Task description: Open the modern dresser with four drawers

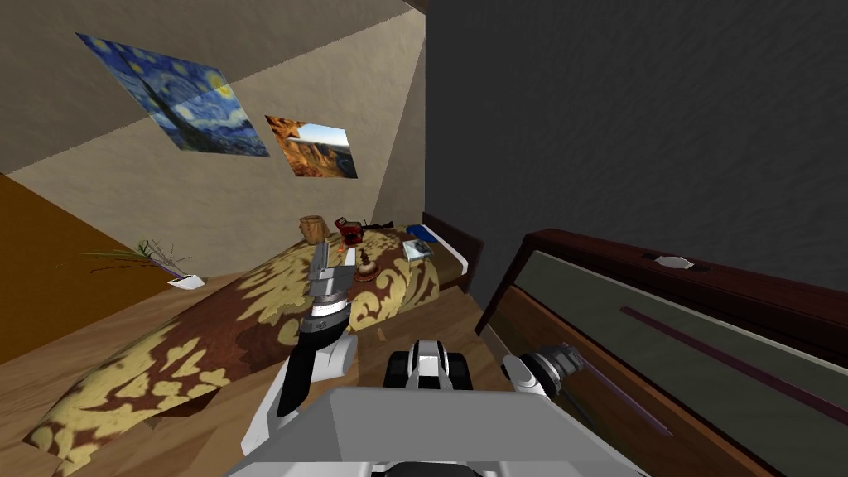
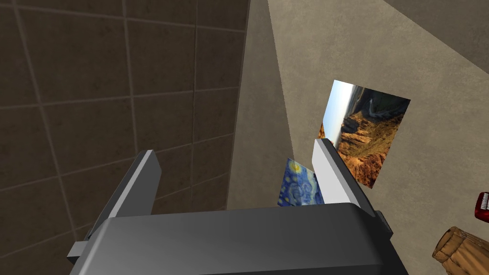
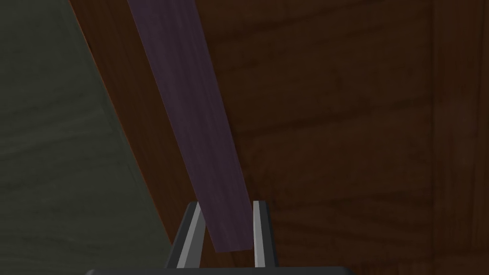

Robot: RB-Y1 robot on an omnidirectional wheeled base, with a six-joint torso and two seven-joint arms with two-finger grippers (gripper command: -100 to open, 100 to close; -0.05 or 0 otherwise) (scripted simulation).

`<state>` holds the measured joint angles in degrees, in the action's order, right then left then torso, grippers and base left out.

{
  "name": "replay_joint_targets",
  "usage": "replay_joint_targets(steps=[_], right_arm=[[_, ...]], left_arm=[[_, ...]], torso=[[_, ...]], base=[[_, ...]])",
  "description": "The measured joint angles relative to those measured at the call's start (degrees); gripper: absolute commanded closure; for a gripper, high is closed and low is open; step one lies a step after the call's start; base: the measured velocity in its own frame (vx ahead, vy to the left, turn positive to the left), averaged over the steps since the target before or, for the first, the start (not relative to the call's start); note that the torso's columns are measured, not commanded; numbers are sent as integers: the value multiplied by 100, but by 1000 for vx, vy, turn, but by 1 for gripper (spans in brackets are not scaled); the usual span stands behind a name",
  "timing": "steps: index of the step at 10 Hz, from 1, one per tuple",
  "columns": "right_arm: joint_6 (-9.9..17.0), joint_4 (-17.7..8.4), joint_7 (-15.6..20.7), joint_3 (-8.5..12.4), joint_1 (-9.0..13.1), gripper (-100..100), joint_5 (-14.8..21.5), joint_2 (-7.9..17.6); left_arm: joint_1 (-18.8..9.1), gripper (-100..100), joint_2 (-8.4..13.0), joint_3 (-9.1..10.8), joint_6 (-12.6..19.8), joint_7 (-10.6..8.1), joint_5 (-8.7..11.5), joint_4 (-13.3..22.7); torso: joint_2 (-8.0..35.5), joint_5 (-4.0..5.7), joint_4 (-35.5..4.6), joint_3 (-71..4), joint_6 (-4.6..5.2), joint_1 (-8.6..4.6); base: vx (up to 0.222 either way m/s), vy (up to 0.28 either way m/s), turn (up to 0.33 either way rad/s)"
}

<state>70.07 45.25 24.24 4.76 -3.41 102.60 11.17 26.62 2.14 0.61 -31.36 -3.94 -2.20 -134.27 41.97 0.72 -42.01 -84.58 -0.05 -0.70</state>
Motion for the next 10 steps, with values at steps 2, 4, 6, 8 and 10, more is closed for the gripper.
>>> replay_joint_targets(steps=[2,4,6,8,10], right_arm=[[16,-22,-2,46,1,100,167,-6],[-50,118,153,56,20,100,154,41],[-117,62,214,38,110,100,143,41],[-112,65,240,32,124,100,156,30],[-117,116,294,27,125,100,165,10]], left_arm=[[-1,0,0,0,0,0,0,0],[-2,0,-2,-2,0,0,0,0],[-2,0,-2,-2,0,0,0,0],[-1,0,-1,-1,0,0,0,0],[-2,0,-2,-2,0,0,0,0]], torso=[[7,-17,-10,2,-11,18],[23,-31,-15,11,-17,67],[7,-40,-18,-3,-18,47],[9,-45,-16,-7,-5,47],[13,-42,-16,0,-10,59]], base=[[-25,49,-9],[-100,145,-8],[-70,115,0],[-72,125,-8],[-74,178,-13]])
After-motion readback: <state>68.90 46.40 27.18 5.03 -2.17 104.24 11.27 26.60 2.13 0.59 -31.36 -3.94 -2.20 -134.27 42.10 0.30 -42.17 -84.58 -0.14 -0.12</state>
